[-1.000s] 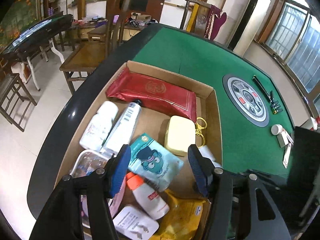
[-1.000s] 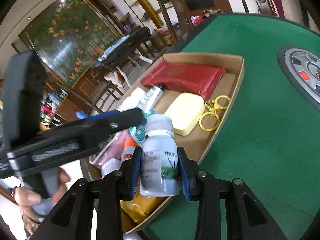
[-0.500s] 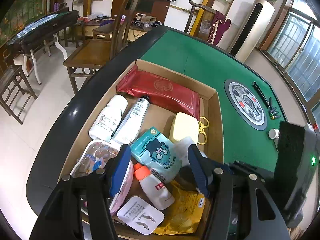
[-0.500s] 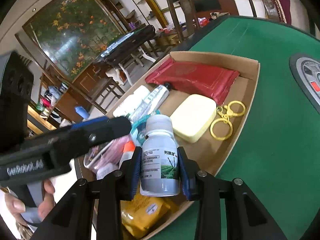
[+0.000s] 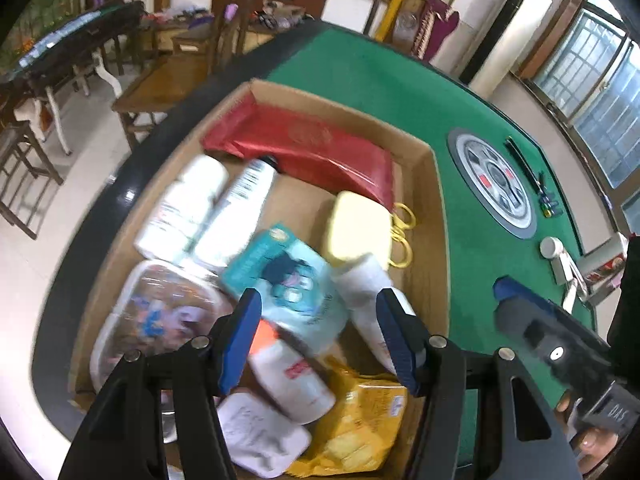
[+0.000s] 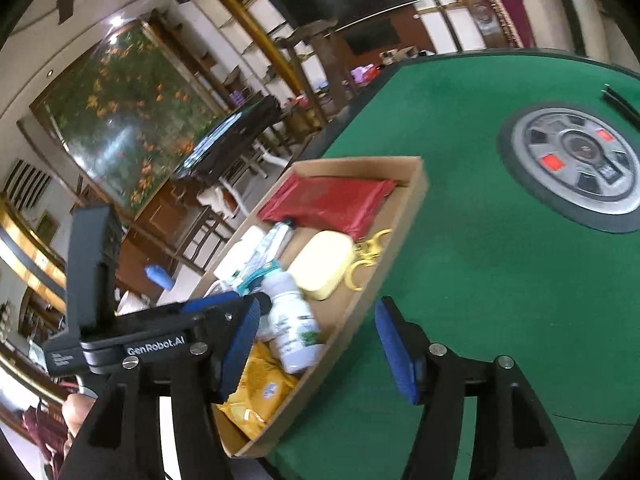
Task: Organize objects
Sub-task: 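Move both open grippers back over the remaining items on the table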
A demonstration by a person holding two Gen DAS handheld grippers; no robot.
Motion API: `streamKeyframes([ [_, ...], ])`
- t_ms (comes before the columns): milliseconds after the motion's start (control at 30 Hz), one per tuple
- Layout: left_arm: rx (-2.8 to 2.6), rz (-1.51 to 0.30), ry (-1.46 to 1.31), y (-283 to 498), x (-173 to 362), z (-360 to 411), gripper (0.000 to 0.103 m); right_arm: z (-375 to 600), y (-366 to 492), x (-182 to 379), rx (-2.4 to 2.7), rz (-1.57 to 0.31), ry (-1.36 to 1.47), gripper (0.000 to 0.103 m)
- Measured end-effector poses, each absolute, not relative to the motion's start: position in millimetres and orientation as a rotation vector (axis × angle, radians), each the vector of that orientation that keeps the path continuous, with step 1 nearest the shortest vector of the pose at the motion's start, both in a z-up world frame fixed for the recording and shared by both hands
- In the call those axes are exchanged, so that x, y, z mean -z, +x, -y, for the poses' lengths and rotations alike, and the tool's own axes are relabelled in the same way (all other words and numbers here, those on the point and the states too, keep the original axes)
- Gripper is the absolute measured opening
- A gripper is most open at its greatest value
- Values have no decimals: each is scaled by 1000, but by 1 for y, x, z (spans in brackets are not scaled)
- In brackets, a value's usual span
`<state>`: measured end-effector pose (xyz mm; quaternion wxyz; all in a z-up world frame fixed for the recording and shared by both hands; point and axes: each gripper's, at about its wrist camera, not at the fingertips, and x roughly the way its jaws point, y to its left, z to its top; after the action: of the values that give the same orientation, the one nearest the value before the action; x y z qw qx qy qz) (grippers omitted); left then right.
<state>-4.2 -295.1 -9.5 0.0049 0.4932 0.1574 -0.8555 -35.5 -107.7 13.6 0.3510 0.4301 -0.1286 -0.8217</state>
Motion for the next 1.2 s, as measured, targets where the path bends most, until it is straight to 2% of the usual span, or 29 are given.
streamKeyframes([
  [100, 2718, -513, 1578, -12, 10, 283, 59, 86, -37, -13, 2146, 378, 1120, 69],
  [200, 2741, -448, 1616, -22, 12, 261, 59, 61, -39, -11, 2171, 413, 1117, 73],
  [300, 2733, -369, 1604, -28, 11, 247, 59, 35, -39, -9, 2194, 425, 1109, 81],
  [367, 2704, -309, 1565, -28, 8, 244, 59, 16, -38, -7, 2230, 417, 1101, 90],
  [467, 2673, -284, 1491, -23, 1, 245, 59, -12, -38, -1, 2292, 385, 1088, 96],
  [600, 2691, -292, 1399, -11, -12, 241, 62, -48, -39, 3, 2372, 349, 1067, 98],
  [733, 2730, -296, 1341, 1, -23, 232, 68, -75, -41, 5, 2397, 426, 1033, 101],
  [867, 2713, -377, 1426, -6, -11, 234, 68, -86, -40, -1, 2363, 497, 1000, 102],
  [1067, 2671, -517, 1508, -25, 15, 237, 68, -91, -32, -12, 2364, 495, 952, 103],
  [1200, 2669, -449, 1507, -33, 16, 221, 68, -109, -32, -12, 2377, 550, 954, 103],
])
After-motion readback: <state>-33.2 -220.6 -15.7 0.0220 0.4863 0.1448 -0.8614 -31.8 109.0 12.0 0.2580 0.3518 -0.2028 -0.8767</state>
